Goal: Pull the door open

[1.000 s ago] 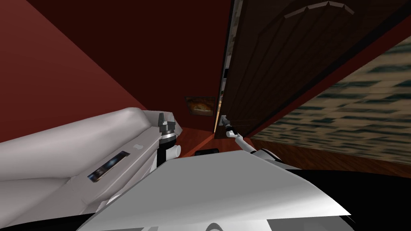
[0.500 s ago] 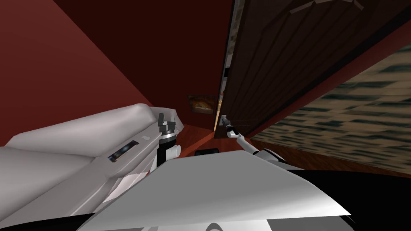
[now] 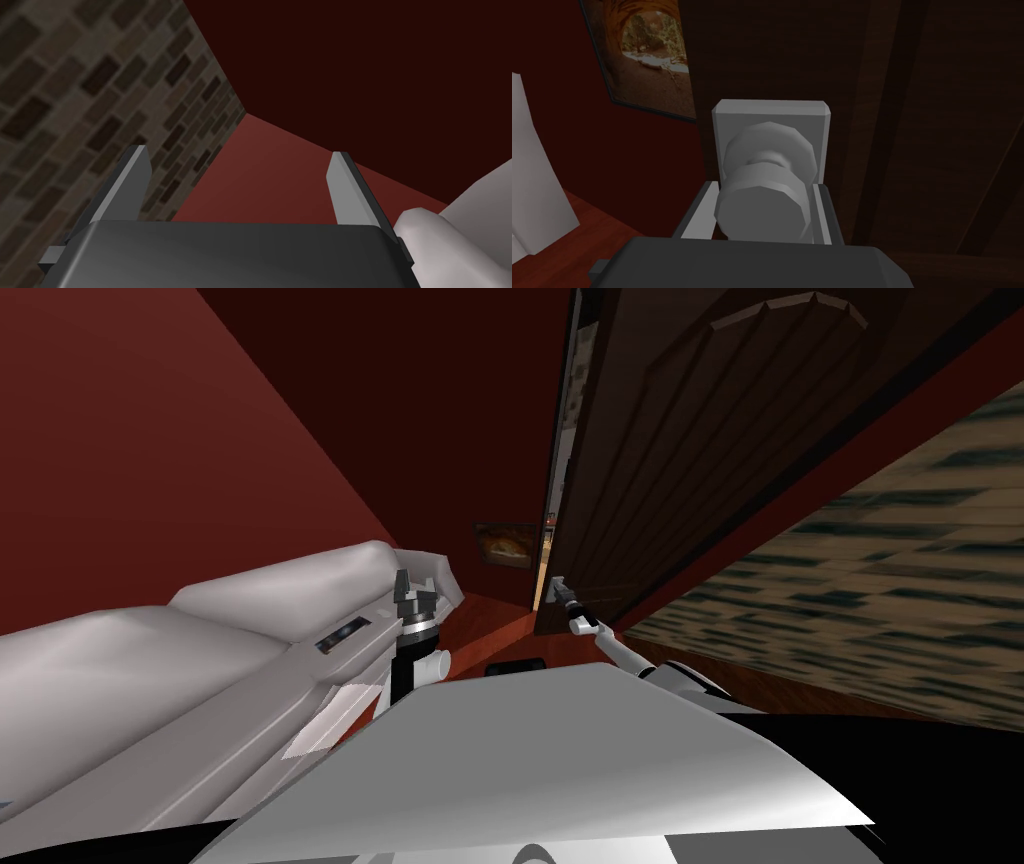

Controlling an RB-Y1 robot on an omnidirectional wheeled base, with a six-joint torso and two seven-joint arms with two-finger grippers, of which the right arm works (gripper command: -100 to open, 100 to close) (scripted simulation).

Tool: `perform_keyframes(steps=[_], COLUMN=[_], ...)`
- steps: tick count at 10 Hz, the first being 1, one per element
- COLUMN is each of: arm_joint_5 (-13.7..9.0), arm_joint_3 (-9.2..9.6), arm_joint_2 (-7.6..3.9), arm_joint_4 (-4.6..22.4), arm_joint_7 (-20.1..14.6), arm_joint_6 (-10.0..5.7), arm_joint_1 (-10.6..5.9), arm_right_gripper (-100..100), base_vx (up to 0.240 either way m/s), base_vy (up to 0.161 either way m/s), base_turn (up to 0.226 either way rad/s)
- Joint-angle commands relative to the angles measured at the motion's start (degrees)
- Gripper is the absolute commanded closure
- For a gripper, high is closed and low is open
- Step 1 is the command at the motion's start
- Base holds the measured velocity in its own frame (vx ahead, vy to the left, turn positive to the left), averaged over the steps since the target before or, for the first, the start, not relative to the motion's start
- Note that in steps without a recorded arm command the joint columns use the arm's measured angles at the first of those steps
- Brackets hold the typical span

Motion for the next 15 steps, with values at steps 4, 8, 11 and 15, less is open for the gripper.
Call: perform_keyframes(steps=[4, 8, 11, 15], arm_joint_5=[0.3, 0.6, 0.8, 1.6], arm_joint_3=[2.45, 5.78, 6.74, 10.05], arm_joint_2=[-2.27, -5.61, -6.4, -9.71], arm_joint_4=[-1.5, -3.6, -4.2, -5.7], arm_joint_7=[-2.4, -5.6, -6.4, -9.6], arm_joint_6=[-1.2, -3.01, -3.34, -5.93], arm_joint_1=[1.02, 2.37, 2.81, 3.97], arm_right_gripper=[100, 100, 100, 100], base_vx=[-0.147, -0.189, -0.155, -0.167], base_vy=[-0.069, -0.102, -0.092, -0.088], base_turn=[0.083, 0.108, 0.066, 0.102])
